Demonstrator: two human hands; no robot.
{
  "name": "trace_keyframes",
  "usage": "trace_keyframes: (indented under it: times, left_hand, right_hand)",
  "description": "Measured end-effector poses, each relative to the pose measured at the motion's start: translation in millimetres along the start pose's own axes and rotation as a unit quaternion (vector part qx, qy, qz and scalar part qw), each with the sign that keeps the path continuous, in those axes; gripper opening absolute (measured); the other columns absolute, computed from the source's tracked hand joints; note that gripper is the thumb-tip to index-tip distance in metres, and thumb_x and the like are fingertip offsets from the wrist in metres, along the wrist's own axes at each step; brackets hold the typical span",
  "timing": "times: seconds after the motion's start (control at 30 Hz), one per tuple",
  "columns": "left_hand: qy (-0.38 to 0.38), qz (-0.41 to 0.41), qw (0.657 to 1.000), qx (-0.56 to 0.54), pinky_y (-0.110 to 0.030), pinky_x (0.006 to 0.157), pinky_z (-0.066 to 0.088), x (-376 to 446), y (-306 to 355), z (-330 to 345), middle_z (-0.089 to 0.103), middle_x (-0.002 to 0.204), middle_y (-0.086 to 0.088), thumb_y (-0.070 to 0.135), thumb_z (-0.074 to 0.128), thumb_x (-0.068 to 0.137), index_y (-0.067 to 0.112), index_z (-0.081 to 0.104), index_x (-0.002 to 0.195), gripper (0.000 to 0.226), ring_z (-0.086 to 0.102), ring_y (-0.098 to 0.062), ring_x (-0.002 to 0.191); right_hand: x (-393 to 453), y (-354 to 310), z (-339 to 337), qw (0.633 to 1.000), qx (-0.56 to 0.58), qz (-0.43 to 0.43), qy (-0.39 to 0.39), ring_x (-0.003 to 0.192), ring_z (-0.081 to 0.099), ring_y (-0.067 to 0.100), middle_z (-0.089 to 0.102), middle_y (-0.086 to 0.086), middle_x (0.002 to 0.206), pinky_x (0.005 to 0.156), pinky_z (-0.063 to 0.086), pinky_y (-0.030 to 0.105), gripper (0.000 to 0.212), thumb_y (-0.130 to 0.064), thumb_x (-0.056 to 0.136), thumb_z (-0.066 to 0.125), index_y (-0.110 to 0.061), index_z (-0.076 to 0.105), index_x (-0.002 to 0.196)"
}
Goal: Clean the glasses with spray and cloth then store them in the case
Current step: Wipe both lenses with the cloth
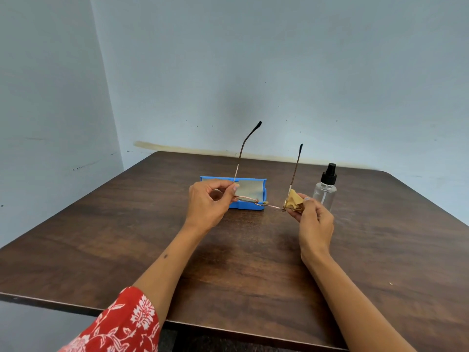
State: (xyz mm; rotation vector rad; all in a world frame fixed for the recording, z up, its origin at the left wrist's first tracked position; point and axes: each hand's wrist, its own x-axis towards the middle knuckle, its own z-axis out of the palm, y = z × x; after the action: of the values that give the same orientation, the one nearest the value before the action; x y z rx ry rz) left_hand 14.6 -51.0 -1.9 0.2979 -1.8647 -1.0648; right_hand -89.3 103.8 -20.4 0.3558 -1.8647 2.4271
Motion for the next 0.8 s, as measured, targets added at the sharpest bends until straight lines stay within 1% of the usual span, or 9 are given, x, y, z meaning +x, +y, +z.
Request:
trace_keyframes:
  times: [0.07,0.17,0.23,0.37,0.43,0.5,0.57,0.7,0.8]
  left_hand:
    - [-0.007,0.007,1.0,0.001,-0.035,0.069,0.06,0,-1,0,0.07,0.073,-0.001,0.014,0.068,0.083,0.007,0.072,0.092,0.013,0.071,-0.012,0.067]
    - [-0.013,0.007,1.0,-0.004,-0.037,0.071,0.06,1,-3,0,0.069,0.07,0.001,0.012,0.069,0.082,0.008,0.072,0.089,0.009,0.07,-0.011,0.065]
    - [-0.022,0.003,1.0,-0.007,-0.038,0.073,0.06,1,-4,0,0.069,0.07,0.001,0.01,0.069,0.082,0.01,0.072,0.089,0.008,0.07,-0.013,0.067]
    - [-0.042,-0.016,0.999,-0.003,-0.04,0.077,0.059,3,-7,-2,0.07,0.079,0.001,0.009,0.069,0.082,0.02,0.071,0.088,0.013,0.071,-0.019,0.078]
    - [-0.042,-0.03,0.999,-0.005,-0.041,0.077,0.059,3,-10,-2,0.072,0.081,-0.001,0.008,0.07,0.081,0.024,0.072,0.083,0.016,0.071,-0.02,0.08]
    - [-0.049,-0.047,0.998,-0.01,-0.039,0.076,0.059,1,-11,-2,0.072,0.081,-0.003,0.007,0.071,0.08,0.022,0.073,0.083,0.015,0.071,-0.021,0.08]
    - [-0.063,-0.061,0.996,-0.013,-0.035,0.073,0.06,-1,-11,-2,0.071,0.08,-0.004,0.007,0.07,0.08,0.017,0.072,0.089,0.014,0.071,-0.02,0.077]
    - [-0.068,-0.098,0.993,-0.017,-0.029,0.068,0.06,-5,-12,-1,0.072,0.082,-0.011,0.007,0.07,0.08,0.009,0.072,0.095,0.015,0.071,-0.015,0.07]
    - [-0.062,-0.131,0.989,-0.021,-0.026,0.065,0.059,-10,-12,4,0.071,0.077,-0.01,0.007,0.069,0.082,0.002,0.071,0.097,0.017,0.07,-0.013,0.066]
  right_hand:
    - [2,0,0,0.999,0.033,0.041,0.004,0.075,0.068,0.014,0.068,0.005,0.093,0.079,0.055,0.028,0.027,-0.012,0.097,0.043,-0.011,0.07,0.094]
    - [5,0,-1,0.992,0.09,0.087,0.005,0.086,0.067,0.021,0.068,0.015,0.1,0.078,0.057,0.032,0.026,-0.008,0.095,0.045,-0.009,0.069,0.084]
    - [6,-1,-3,0.988,0.11,0.108,-0.009,0.09,0.065,0.023,0.067,0.016,0.098,0.077,0.058,0.034,0.021,-0.004,0.093,0.049,-0.008,0.068,0.084]
    - [8,-2,-6,0.98,0.146,0.13,-0.027,0.079,0.065,0.019,0.067,0.014,0.091,0.075,0.058,0.035,0.009,0.004,0.085,0.06,-0.002,0.066,0.085]
    - [8,-3,-8,0.979,0.149,0.132,-0.034,0.075,0.065,0.018,0.068,0.013,0.087,0.074,0.058,0.031,0.008,0.006,0.081,0.064,-0.002,0.066,0.083]
    - [8,-3,-10,0.979,0.151,0.13,-0.04,0.069,0.067,0.015,0.069,0.01,0.08,0.066,0.058,0.025,0.012,0.007,0.078,0.067,-0.004,0.066,0.08]
    - [9,-3,-11,0.979,0.158,0.126,-0.035,0.066,0.068,0.014,0.07,0.007,0.074,0.059,0.057,0.023,0.019,0.01,0.075,0.069,-0.008,0.064,0.08]
    - [9,-2,-11,0.987,0.12,0.104,-0.038,0.063,0.067,0.011,0.071,0.001,0.069,0.056,0.055,0.02,0.025,0.009,0.073,0.071,-0.007,0.066,0.091]
    - [10,2,-11,0.994,0.065,0.085,-0.033,0.069,0.067,0.014,0.071,0.007,0.079,0.063,0.057,0.023,0.025,0.006,0.075,0.071,-0.004,0.069,0.098]
